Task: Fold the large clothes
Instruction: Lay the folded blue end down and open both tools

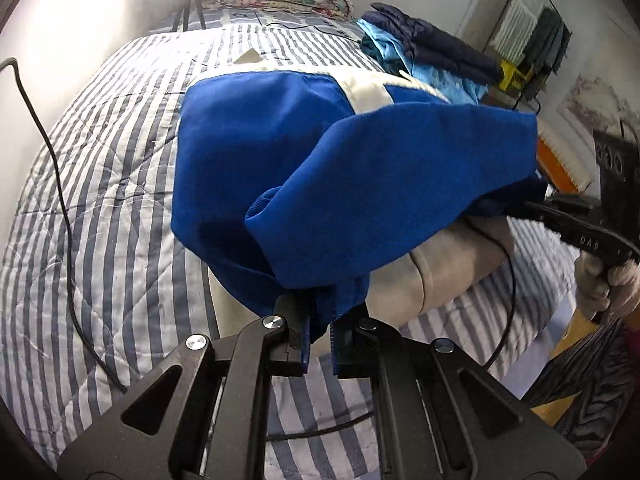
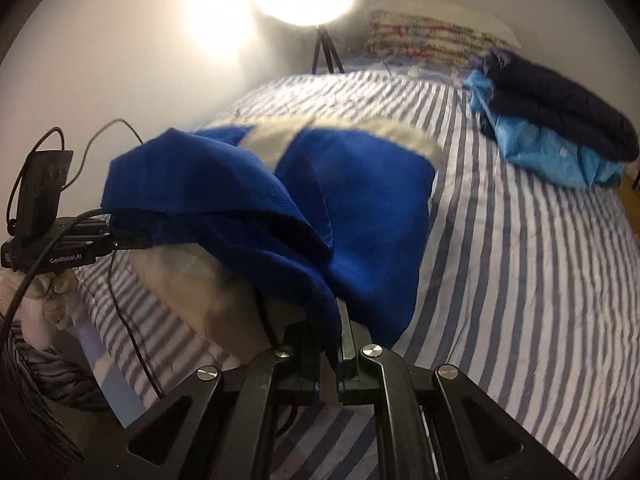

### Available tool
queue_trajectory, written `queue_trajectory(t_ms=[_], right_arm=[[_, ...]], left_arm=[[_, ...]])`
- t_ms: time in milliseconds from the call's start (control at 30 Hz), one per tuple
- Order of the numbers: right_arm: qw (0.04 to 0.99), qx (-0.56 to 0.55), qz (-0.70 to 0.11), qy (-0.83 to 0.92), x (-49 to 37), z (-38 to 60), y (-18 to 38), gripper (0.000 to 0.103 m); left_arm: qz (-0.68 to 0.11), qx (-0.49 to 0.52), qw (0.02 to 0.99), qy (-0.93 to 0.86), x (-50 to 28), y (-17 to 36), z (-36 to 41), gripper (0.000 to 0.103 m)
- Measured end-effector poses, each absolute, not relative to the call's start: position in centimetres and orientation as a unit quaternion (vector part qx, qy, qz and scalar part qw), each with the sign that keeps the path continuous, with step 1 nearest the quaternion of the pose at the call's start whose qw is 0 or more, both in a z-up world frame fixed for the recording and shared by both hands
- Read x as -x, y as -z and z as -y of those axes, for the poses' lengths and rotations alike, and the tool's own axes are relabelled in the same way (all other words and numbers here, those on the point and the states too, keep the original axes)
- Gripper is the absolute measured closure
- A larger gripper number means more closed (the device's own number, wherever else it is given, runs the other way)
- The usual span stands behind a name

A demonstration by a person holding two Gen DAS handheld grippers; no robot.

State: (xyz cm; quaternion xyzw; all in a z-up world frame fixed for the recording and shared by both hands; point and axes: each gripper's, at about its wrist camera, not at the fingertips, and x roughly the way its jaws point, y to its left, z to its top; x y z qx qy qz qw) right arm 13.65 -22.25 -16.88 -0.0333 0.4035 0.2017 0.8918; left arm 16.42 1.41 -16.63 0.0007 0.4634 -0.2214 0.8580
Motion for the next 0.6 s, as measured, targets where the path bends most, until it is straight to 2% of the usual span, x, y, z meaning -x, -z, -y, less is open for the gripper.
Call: queue_trajectory(t_ms=[67,167,367,433,500,600], right_arm=[[0.893,0.043,-0.400,-0.201,-13.2,22.3,16.7,0.096],[0.901,0.057,-0.384,-0.192,-11.8,22.8,15.1,0.073],[0.916,0.043,-0.337,-0.213,-6.8,25.2,9.6,0.068],[0.920,0.023,-0.319,-0.226,-5.1,26.4,7.8,0.065],[0.924,-0.002,-0.303,-0.233,-3.7,27.4,6.1,0.062],[0.928,-0.035,-0.284,-0.237,-2.4,28.6,3.9,0.061]], left_arm=[[-0.461,-0.014,0.858,0.227,-15.6,16.1,-1.4,0.098],[-0.460,-0.015,0.857,0.231,-14.5,14.8,-2.2,0.093],[-0.444,-0.008,0.858,0.259,-10.4,10.6,-4.2,0.093],[-0.431,0.004,0.865,0.259,-9.4,9.0,-4.9,0.088],[-0.421,0.027,0.870,0.256,-9.0,7.7,-5.5,0.068],[-0.410,0.079,0.874,0.249,-9.2,5.7,-6.9,0.066]])
